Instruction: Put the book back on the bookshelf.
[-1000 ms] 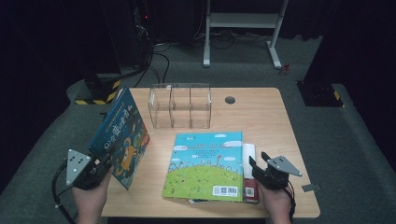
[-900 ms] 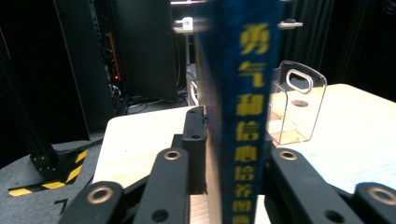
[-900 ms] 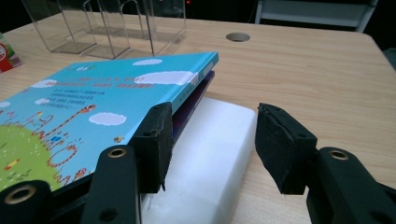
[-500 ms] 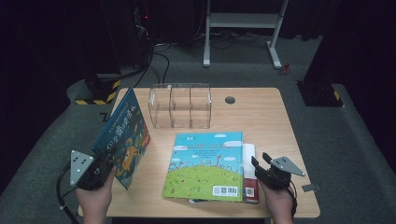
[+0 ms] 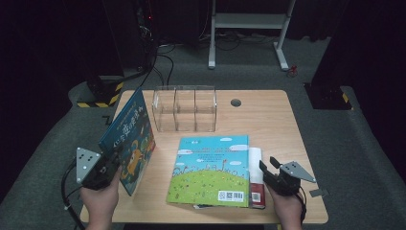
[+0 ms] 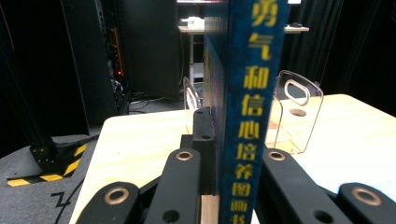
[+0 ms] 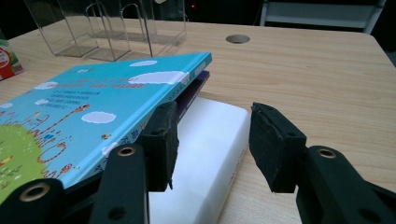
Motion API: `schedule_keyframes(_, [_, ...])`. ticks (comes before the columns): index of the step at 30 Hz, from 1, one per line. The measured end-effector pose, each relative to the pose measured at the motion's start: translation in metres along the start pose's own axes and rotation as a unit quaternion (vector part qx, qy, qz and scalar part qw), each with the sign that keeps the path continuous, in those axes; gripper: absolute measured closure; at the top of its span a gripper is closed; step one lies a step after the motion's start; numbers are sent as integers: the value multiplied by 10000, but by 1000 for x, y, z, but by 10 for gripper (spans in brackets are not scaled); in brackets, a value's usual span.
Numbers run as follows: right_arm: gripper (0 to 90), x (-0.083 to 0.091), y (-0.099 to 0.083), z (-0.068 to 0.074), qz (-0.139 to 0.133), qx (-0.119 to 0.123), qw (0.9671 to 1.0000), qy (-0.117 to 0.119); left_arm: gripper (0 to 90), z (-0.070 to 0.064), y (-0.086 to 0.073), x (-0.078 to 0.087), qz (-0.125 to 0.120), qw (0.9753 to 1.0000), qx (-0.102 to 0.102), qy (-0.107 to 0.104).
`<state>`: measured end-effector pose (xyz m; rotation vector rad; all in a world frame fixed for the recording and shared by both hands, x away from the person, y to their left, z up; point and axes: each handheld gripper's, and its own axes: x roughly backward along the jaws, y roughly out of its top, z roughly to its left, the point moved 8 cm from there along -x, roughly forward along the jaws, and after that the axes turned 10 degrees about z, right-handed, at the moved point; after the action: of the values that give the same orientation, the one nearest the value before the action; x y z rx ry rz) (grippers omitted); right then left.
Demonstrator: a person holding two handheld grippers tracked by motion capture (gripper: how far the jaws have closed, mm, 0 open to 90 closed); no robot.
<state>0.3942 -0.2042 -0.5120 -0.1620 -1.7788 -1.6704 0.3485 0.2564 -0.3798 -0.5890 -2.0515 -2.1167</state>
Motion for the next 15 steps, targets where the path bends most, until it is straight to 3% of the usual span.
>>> schedule_keyframes(15, [528,0,2,6,-49,64,10000,48,833,-12,22,-18,-5,9996,24,-276])
